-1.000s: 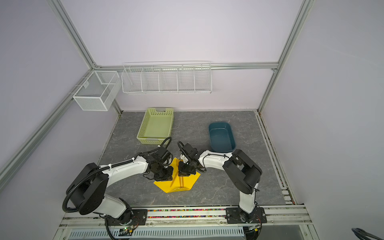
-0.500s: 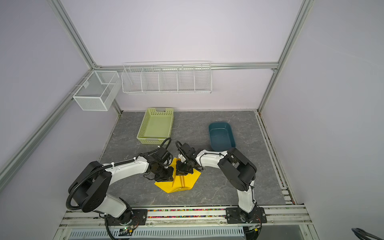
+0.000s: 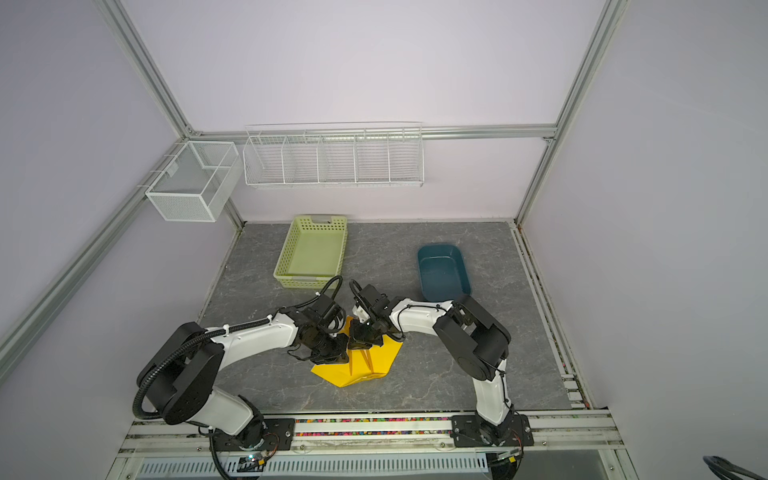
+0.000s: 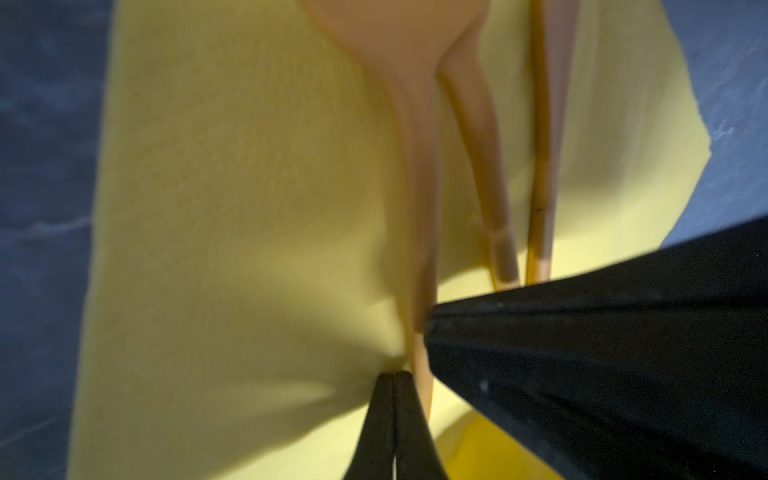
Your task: Place the utensils on the paper napkin and roll it up
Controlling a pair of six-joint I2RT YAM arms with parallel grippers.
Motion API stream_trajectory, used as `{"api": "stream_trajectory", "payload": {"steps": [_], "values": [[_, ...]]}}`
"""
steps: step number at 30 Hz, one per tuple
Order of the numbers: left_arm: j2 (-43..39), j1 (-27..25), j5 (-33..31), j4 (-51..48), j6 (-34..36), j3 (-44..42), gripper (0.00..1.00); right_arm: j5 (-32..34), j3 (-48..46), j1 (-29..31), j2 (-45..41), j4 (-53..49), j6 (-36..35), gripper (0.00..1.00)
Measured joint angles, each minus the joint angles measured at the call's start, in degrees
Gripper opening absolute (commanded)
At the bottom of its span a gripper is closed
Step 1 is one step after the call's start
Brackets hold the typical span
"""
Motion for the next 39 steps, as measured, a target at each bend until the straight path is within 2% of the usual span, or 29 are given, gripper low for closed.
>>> {"api": "stream_trajectory", "payload": {"steps": [4,16,18,25,28,33,39], "values": [[0.0,0.28,0.72,0.63,0.31,0.0,0.13,0.68,-0.48,-0.13,-2.19,-1.68,-0.7,0.07],[0.57,0.83,3.37,2.1,0.61,0.07,0.3,7.28,-10.54,-1.6,-22.8,-14.43,-3.02,0.07],[0.72,0.83,3.78,2.32,0.46,0.22,0.2,7.82,-12.48,-1.57,-24.92,-16.37,-3.02,0.07],[1.07,0.83,3.69,2.01,0.81,0.39,0.2,9.05,-17.16,-1.11,-32.35,-21.97,-3.02,0.07],[0.74,0.85,3.91,2.01,0.35,0.39,0.14,8.74,-18.12,0.04,-34.1,-22.75,-3.02,0.07],[0.44,0.85,4.79,2.62,-0.63,0.48,0.06,7.69,-19.93,2.54,-34.16,-22.73,-2.95,0.07],[1.01,0.85,6.03,4.46,-1.38,0.48,0.04,7.21,-20.04,3.5,-32.44,-21.44,-2.54,0.07]]}}
